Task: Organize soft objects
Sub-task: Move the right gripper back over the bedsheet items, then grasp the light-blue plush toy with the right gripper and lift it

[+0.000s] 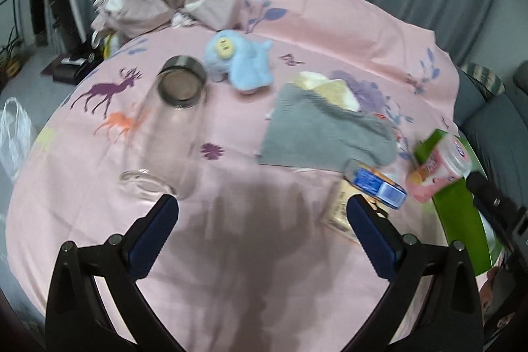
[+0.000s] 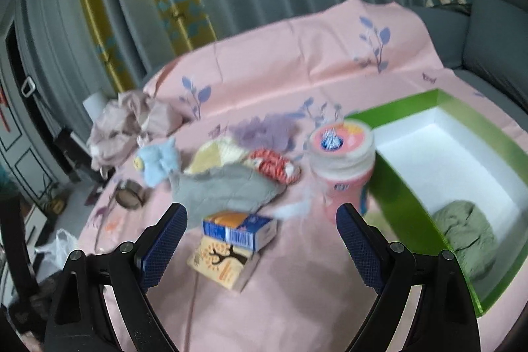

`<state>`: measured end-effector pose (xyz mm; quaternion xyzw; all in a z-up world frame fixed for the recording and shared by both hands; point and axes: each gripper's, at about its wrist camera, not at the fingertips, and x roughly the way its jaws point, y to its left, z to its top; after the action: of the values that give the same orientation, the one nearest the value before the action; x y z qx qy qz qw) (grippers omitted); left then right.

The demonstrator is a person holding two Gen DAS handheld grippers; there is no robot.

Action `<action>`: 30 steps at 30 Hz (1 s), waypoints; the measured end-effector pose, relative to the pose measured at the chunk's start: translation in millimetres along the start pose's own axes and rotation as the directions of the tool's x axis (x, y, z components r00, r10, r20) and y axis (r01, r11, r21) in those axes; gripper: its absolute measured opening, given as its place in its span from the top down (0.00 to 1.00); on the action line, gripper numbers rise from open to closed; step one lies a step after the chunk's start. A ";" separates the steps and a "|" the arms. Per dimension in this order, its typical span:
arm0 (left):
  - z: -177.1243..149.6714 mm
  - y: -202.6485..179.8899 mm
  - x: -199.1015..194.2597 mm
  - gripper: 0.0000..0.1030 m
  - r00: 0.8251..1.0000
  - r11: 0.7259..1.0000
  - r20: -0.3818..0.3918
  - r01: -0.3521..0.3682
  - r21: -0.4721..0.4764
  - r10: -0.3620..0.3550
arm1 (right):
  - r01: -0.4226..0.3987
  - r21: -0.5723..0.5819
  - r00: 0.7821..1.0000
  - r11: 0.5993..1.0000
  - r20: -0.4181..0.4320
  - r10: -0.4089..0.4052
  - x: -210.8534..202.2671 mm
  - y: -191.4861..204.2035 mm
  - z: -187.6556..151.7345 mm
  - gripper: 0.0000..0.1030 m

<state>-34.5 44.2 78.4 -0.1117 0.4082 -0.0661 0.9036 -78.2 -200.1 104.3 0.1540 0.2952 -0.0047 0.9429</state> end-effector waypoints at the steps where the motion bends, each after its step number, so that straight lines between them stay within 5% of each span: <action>1: -0.2 5.6 1.1 0.01 1.000 1.000 -0.010 -0.007 -0.010 0.007 | -0.002 0.013 1.000 1.000 -0.024 0.002 4.4 -0.6 -1.1 0.10; 6: 3.1 36.5 -4.3 0.01 0.999 0.996 -0.025 -0.024 -0.091 0.022 | -0.102 0.127 0.983 0.987 -0.140 0.119 23.6 5.6 -0.5 0.10; 14: 13.7 56.6 -5.9 0.03 0.998 0.986 -0.044 0.039 -0.164 -0.047 | -0.177 0.061 0.943 0.982 -0.274 0.187 75.3 90.1 43.1 0.10; 18: 18.9 71.5 -12.2 0.06 0.997 0.974 -0.016 0.073 -0.215 -0.079 | -0.152 -0.034 0.937 0.988 -0.323 0.134 124.0 145.7 66.0 0.10; 23: 26.8 94.1 -20.6 0.13 0.996 0.958 0.027 0.084 -0.274 -0.080 | -0.165 -0.011 0.888 0.986 -0.437 0.144 197.5 202.8 82.9 0.10; 30: 34.6 116.0 -19.3 0.26 0.996 0.940 0.037 0.092 -0.330 -0.084 | 0.047 -0.123 0.908 0.991 -0.409 -0.094 265.2 239.5 77.3 0.10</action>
<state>-17.9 165.5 84.9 -0.2807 0.3978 -0.0357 0.8727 207.6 27.1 85.4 0.0885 0.4934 0.0101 0.8652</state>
